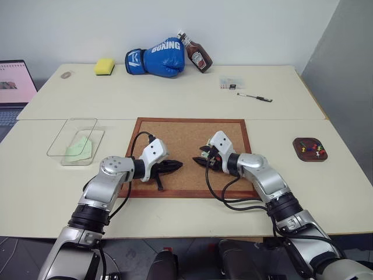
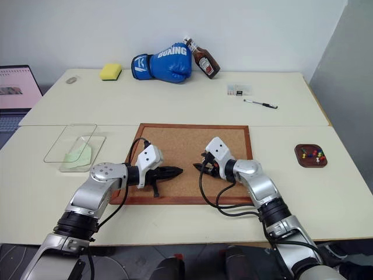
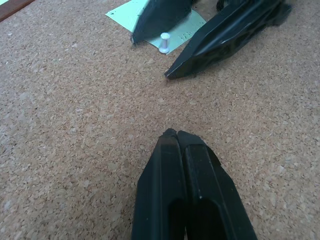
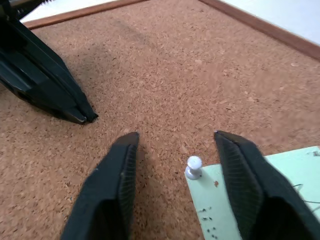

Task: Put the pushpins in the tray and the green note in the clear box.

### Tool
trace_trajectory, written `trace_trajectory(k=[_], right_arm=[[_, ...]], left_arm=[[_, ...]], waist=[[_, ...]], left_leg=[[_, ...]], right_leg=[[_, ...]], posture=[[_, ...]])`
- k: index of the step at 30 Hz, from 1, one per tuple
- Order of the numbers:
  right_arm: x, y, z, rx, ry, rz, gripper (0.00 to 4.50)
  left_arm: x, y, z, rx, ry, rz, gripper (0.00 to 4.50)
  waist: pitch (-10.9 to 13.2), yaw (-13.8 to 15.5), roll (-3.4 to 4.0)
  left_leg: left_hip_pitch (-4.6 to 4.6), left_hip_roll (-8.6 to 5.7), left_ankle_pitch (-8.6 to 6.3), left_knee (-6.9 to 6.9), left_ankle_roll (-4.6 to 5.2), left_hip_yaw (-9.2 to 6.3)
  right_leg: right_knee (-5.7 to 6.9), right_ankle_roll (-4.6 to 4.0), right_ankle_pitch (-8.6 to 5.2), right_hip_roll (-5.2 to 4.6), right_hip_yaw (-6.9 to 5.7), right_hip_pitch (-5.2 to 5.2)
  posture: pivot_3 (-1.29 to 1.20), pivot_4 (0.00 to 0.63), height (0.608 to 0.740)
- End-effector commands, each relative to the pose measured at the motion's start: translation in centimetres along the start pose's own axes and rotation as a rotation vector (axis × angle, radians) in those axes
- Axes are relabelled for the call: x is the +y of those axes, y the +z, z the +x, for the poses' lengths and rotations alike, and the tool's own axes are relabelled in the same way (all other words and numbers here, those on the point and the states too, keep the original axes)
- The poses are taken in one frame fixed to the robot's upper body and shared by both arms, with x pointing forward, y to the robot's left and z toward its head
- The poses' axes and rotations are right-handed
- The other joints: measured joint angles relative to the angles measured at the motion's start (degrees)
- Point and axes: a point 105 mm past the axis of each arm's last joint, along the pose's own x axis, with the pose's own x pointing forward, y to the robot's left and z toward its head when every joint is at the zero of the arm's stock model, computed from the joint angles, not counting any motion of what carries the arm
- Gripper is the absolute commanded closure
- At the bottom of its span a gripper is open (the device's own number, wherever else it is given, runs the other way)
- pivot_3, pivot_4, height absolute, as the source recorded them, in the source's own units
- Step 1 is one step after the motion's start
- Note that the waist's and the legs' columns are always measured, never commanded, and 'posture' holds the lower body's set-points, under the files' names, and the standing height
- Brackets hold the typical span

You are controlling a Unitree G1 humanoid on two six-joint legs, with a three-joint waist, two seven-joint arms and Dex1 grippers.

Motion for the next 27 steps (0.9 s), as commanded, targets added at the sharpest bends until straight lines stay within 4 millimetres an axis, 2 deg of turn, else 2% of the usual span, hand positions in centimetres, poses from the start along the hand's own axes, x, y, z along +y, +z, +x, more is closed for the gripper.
trace_trajectory(k=[1,8,12,22,27], right_arm=[[-0.3,1.5,0.0,-0.057,0.005,-0.007,3.04],[-0.6,1.9,-0.1,-0.082,-0.012,0.043,4.46],[-1.4,3.1,-0.9,-0.128,-0.043,0.085,4.46],[-2.9,6.7,-3.8,-0.207,-0.109,0.067,4.46],[-3.2,7.8,-4.8,-0.222,-0.128,0.056,4.46]], left_arm=[[-0.4,-1.3,-0.3,0.053,-0.011,-0.018,4.50],[-0.4,-1.2,-0.2,0.053,-0.015,-0.015,4.50],[-0.3,-1.1,-0.1,0.054,-0.018,-0.013,4.50],[-0.6,-1.2,-0.1,0.055,-0.025,-0.017,4.50],[-0.5,-1.2,0.0,0.051,-0.023,-0.016,4.50]], waist=[[0.00,-0.01,0.00],[0.00,-0.13,0.00],[0.00,-0.11,0.00],[0.00,-0.05,0.01],[0.00,-0.05,0.00]], left_leg=[[0.00,0.00,0.00,0.00,0.00,0.00],[0.01,0.01,0.00,0.00,0.00,-0.01],[0.00,0.01,0.00,0.00,0.00,-0.01],[-0.07,0.01,0.00,0.00,0.00,-0.01],[-0.08,0.00,0.00,0.00,0.00,0.00]], right_leg=[[0.00,0.00,0.00,0.00,0.00,0.00],[0.02,0.00,0.00,0.00,0.00,0.00],[0.02,0.00,0.00,0.00,0.00,0.00],[0.03,0.00,0.00,0.00,0.00,-0.09],[0.04,0.00,0.00,0.00,0.01,-0.10]], posture=[[0.00,0.150,0.740],[0.00,0.150,0.740],[0.00,0.150,0.740],[0.00,0.150,0.740],[0.00,0.150,0.740]])
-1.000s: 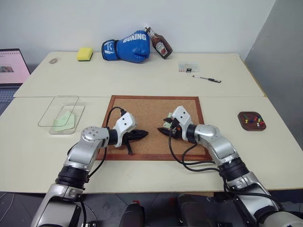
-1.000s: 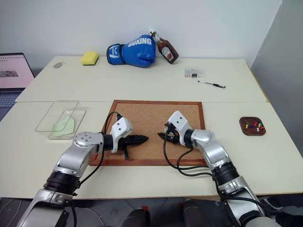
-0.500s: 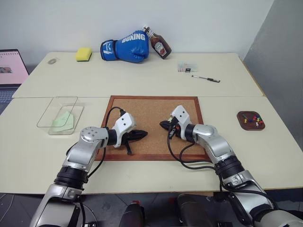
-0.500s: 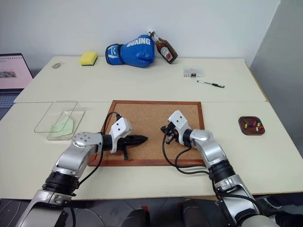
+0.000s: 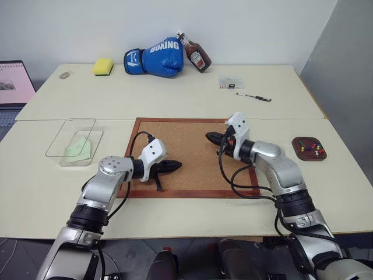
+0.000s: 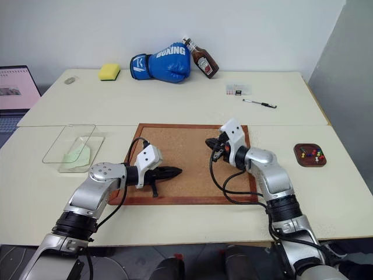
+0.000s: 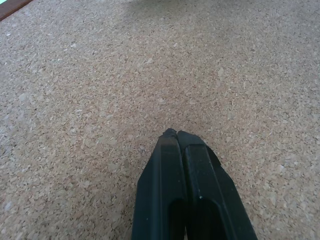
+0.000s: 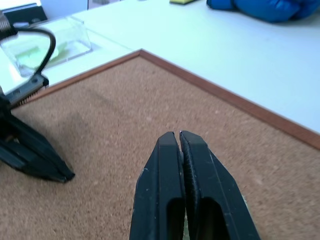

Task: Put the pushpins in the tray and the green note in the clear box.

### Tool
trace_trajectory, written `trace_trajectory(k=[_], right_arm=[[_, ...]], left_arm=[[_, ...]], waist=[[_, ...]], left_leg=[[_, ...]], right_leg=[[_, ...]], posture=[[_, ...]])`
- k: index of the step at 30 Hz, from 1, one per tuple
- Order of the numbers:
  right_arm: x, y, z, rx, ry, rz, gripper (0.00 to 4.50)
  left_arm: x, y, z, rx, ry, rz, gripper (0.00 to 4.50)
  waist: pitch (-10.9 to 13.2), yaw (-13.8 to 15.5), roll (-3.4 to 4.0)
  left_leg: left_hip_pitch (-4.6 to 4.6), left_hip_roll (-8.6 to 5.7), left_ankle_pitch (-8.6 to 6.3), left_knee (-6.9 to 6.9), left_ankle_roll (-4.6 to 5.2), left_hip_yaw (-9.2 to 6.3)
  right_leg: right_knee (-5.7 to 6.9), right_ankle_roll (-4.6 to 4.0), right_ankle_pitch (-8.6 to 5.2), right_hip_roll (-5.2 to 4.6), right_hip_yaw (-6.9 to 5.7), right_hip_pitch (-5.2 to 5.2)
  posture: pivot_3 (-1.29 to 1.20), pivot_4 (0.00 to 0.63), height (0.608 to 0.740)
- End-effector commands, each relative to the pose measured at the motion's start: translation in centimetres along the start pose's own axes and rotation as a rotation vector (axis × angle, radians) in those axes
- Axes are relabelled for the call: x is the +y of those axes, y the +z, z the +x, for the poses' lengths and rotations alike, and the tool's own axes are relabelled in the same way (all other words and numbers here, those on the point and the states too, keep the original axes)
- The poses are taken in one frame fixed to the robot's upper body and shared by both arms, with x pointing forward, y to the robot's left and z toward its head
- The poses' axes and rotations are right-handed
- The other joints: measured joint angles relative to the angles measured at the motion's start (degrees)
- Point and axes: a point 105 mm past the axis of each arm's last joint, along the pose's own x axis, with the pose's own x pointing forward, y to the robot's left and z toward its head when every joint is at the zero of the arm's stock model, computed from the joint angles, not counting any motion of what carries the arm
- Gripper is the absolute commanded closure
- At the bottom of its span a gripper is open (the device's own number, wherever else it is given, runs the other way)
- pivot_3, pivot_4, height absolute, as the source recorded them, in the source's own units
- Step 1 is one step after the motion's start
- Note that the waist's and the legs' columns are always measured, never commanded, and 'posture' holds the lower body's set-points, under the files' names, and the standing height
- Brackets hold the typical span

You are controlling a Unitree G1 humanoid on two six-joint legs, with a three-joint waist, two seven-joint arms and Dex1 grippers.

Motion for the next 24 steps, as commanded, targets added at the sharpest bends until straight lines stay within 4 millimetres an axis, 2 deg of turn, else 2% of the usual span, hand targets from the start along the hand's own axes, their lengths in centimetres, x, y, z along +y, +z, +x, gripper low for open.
trace_trajectory(k=[1,5,8,13,20,22,24], right_arm=[[-0.1,2.7,-0.6,-0.067,-0.009,-0.035,4.46],[-0.2,3.9,-1.1,-0.086,-0.011,-0.048,4.46],[-0.2,4.5,-1.5,-0.093,-0.013,-0.052,4.50],[-0.6,5.5,-1.9,-0.110,-0.036,-0.053,4.50],[-1.2,6.4,-1.9,-0.118,-0.091,-0.080,4.50],[-1.7,6.5,-1.9,-0.115,-0.124,-0.080,4.50],[-2.0,6.7,-1.8,-0.119,-0.148,-0.075,4.50]], left_arm=[[-0.5,-0.9,0.3,0.031,-0.020,-0.024,4.50],[-0.4,1.3,0.3,-0.077,-0.033,-0.068,4.50],[-0.2,3.1,0.1,-0.158,-0.042,-0.095,4.01],[-1.0,6.0,0.2,-0.274,-0.103,-0.136,2.94],[-1.7,7.8,1.3,-0.351,-0.068,-0.115,1.62],[-2.2,7.8,1.7,-0.359,-0.074,-0.103,1.47],[-1.8,8.2,2.1,-0.395,-0.012,-0.079,1.47]], waist=[[0.00,0.00,0.00],[0.00,0.02,0.00],[0.01,0.05,-0.01],[0.02,0.10,-0.02],[0.02,0.07,-0.02],[0.02,0.03,-0.02],[0.02,0.04,-0.02]], left_leg=[[0.00,0.00,0.00,0.00,0.00,0.00],[0.00,0.00,0.00,0.00,0.00,0.00],[-0.07,-0.01,0.00,0.01,0.00,0.00],[-0.20,0.00,0.00,0.00,0.00,-0.02],[-0.17,0.00,0.00,0.01,0.00,-0.01],[-0.17,0.00,0.00,0.02,0.00,-0.01],[-0.15,0.00,0.00,0.00,0.00,0.00]], right_leg=[[0.00,0.00,0.00,0.00,0.00,0.00],[0.00,0.00,0.00,0.00,0.00,0.00],[0.00,0.00,0.00,0.00,0.00,-0.05],[-0.03,0.00,0.00,0.00,-0.02,-0.13],[-0.01,0.00,0.00,0.00,-0.01,-0.12],[-0.01,0.00,0.00,-0.01,0.00,-0.12],[-0.01,0.00,0.00,0.00,0.01,-0.12]], posture=[[0.00,0.150,0.740],[0.00,0.150,0.740],[0.00,0.150,0.740],[0.00,0.150,0.740],[0.00,0.150,0.740],[0.00,0.150,0.740],[0.00,0.150,0.740]])
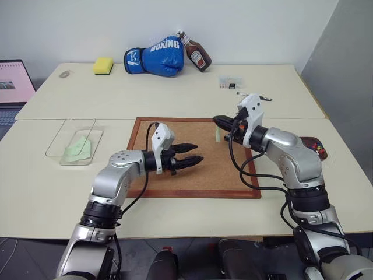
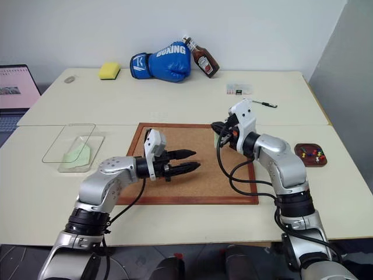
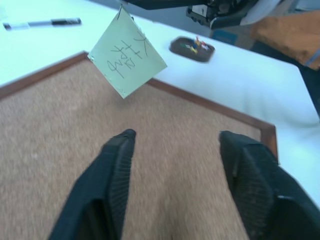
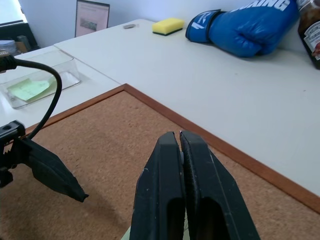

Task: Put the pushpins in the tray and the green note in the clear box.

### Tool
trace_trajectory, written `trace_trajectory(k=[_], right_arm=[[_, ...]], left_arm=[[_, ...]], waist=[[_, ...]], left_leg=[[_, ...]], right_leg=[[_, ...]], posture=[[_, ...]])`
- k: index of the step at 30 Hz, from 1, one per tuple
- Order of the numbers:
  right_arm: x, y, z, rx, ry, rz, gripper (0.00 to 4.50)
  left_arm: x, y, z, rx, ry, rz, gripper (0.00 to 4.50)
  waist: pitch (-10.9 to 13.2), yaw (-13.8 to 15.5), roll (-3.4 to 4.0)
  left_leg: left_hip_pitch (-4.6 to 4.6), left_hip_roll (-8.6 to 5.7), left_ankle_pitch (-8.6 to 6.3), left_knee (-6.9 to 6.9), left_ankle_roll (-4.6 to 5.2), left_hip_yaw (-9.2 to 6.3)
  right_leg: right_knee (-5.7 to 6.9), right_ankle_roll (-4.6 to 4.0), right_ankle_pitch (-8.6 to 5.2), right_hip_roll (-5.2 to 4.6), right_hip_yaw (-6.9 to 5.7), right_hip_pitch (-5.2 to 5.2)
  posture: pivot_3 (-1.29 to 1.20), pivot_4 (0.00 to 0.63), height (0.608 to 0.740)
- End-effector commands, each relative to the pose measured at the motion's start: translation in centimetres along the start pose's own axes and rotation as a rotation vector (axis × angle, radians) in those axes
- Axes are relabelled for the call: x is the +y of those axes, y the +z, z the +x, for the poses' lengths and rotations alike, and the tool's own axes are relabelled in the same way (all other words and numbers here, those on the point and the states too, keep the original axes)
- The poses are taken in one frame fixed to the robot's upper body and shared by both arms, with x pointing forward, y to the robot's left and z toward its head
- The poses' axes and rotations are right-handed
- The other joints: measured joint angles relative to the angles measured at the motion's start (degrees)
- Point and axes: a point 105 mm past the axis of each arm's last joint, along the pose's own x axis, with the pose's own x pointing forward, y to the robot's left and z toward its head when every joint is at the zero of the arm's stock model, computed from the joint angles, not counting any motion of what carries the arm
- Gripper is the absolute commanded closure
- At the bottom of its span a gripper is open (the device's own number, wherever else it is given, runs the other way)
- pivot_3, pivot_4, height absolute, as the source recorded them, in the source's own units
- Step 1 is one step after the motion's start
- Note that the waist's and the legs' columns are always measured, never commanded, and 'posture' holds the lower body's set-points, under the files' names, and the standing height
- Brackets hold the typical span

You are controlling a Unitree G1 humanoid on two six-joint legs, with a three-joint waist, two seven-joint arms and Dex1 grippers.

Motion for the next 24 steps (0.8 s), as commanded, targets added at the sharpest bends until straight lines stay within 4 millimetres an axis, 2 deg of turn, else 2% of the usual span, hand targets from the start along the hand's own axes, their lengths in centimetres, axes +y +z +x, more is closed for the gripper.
trace_trajectory(k=[1,5,8,16,24], right_arm=[[-0.8,2.5,-0.2,-0.066,-0.064,-0.041,4.50],[-1.0,2.9,0.0,-0.076,-0.099,-0.020,4.50],[-0.6,3.7,0.2,-0.105,-0.113,0.035,4.50],[0.2,5.1,0.5,-0.148,-0.130,0.113,4.50],[0.7,5.9,0.4,-0.168,-0.131,0.154,4.50]], left_arm=[[0.2,1.7,1.0,-0.100,0.091,0.115,1.47],[0.9,1.9,2.0,-0.158,0.207,0.223,1.47],[0.5,1.8,3.0,-0.198,0.254,0.284,1.47],[0.3,2.6,5.1,-0.316,0.356,0.286,1.47],[1.8,4.6,6.1,-0.398,0.463,0.323,1.47]], waist=[[0.00,0.07,0.00],[0.00,0.25,0.00],[0.00,0.24,0.00],[0.00,0.29,0.00],[0.00,0.26,0.00]], left_leg=[[0.00,0.00,0.00,0.00,0.00,-0.01],[-0.04,-0.02,0.00,0.01,0.00,0.00],[-0.02,-0.02,0.00,0.00,0.00,0.00],[-0.05,-0.03,0.00,0.01,0.00,-0.01],[-0.06,-0.04,0.00,0.01,0.00,-0.02]], right_leg=[[0.00,0.00,0.00,0.00,-0.01,0.00],[-0.04,0.00,0.01,-0.02,0.00,0.01],[-0.02,-0.01,0.01,-0.02,0.01,0.00],[-0.02,0.00,0.01,-0.02,0.01,0.01],[-0.03,0.00,0.01,-0.01,0.00,0.01]], posture=[[0.00,0.150,0.740],[0.00,0.150,0.740],[0.00,0.150,0.740],[0.00,0.150,0.740],[0.00,0.150,0.740]])
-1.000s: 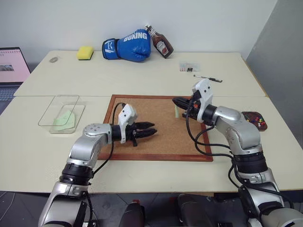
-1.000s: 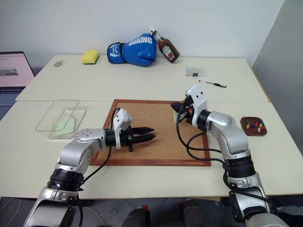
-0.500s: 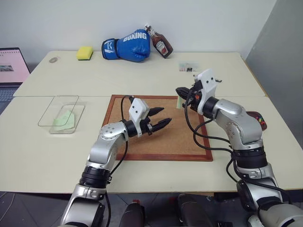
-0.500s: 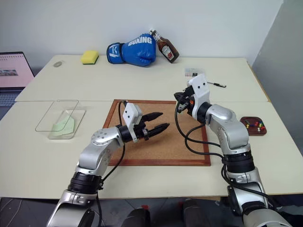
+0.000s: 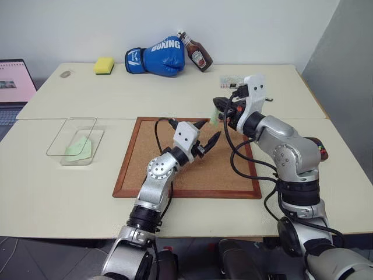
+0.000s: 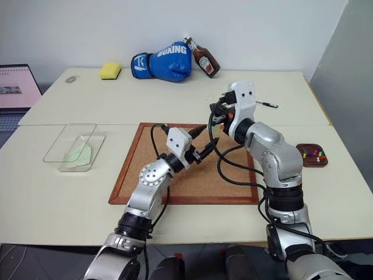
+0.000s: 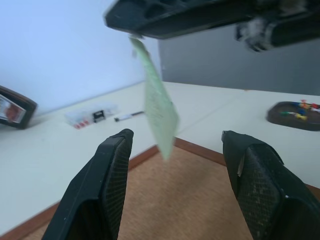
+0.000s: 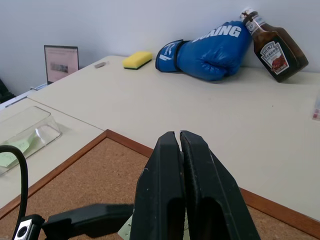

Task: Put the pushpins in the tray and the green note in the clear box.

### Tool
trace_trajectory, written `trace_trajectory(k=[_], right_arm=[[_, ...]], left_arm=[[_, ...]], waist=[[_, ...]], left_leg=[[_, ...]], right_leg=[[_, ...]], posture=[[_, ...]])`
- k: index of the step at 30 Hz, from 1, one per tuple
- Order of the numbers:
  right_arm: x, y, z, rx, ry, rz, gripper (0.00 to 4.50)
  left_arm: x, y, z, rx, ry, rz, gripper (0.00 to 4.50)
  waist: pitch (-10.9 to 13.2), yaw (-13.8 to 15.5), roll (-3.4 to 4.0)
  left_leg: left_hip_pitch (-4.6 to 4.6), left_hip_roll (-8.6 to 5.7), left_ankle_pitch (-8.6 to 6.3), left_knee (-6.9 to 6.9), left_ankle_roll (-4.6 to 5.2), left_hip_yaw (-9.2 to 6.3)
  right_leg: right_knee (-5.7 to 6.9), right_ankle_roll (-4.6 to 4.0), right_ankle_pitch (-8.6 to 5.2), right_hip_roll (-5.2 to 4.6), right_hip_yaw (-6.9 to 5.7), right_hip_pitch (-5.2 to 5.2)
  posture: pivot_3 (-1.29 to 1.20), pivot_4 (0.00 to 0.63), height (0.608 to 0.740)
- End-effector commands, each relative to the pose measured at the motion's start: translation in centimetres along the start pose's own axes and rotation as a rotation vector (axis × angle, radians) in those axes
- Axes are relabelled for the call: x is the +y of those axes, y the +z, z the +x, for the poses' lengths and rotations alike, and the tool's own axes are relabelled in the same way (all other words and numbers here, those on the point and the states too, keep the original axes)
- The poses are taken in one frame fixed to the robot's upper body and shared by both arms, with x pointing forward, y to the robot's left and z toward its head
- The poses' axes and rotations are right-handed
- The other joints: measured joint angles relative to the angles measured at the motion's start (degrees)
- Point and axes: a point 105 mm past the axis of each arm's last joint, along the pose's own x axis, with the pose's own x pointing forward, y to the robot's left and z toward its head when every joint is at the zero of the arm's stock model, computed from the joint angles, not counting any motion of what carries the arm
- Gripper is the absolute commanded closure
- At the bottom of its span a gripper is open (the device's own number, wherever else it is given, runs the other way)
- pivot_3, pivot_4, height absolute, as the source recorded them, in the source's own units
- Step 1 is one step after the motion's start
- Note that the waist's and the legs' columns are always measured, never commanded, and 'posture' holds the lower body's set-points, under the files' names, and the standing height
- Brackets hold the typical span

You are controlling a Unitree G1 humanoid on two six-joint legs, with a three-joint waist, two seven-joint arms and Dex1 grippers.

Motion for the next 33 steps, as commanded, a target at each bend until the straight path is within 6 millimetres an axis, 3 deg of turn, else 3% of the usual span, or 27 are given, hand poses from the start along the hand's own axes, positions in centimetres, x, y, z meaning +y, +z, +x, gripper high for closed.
trace_trajectory(k=[1,5,8,21,33], right_arm=[[0.8,2.4,-0.4,-0.076,0.017,-0.009,4.50],[0.8,2.4,-0.4,-0.076,0.015,-0.002,4.50],[0.8,2.5,-0.5,-0.077,0.013,0.002,4.50],[0.6,2.6,-0.4,-0.081,0.009,0.009,4.50],[0.2,2.7,-0.6,-0.089,-0.012,0.010,4.50]], left_arm=[[0.5,1.8,1.3,-0.082,0.038,0.031,1.47],[0.3,2.1,1.6,-0.101,0.027,0.029,1.47],[0.1,2.3,1.7,-0.114,0.015,0.023,1.89],[0.8,2.2,1.6,-0.099,0.024,0.016,4.46],[2.8,0.5,1.3,-0.013,0.144,-0.124,4.46]], waist=[[0.00,0.00,0.00],[0.00,-0.02,0.00],[0.00,-0.05,0.00],[0.00,-0.06,0.00],[0.00,-0.10,0.00]], left_leg=[[-0.01,0.00,0.00,0.00,0.00,0.00],[-0.03,-0.01,0.00,-0.01,0.00,0.00],[-0.02,0.00,0.00,-0.02,0.00,0.00],[-0.02,0.00,0.00,-0.02,0.00,0.00],[-0.02,0.00,0.00,-0.02,0.00,0.00]], right_leg=[[-0.01,0.00,0.00,0.00,0.00,0.00],[-0.03,0.00,0.00,0.00,0.00,-0.01],[-0.02,0.00,0.00,0.00,0.00,-0.01],[-0.03,0.01,-0.01,0.00,-0.01,-0.01],[-0.03,0.01,-0.01,0.00,-0.01,-0.01]], posture=[[0.00,0.150,0.740],[0.00,0.150,0.740],[0.00,0.150,0.740],[0.00,0.150,0.740],[0.00,0.150,0.740]])
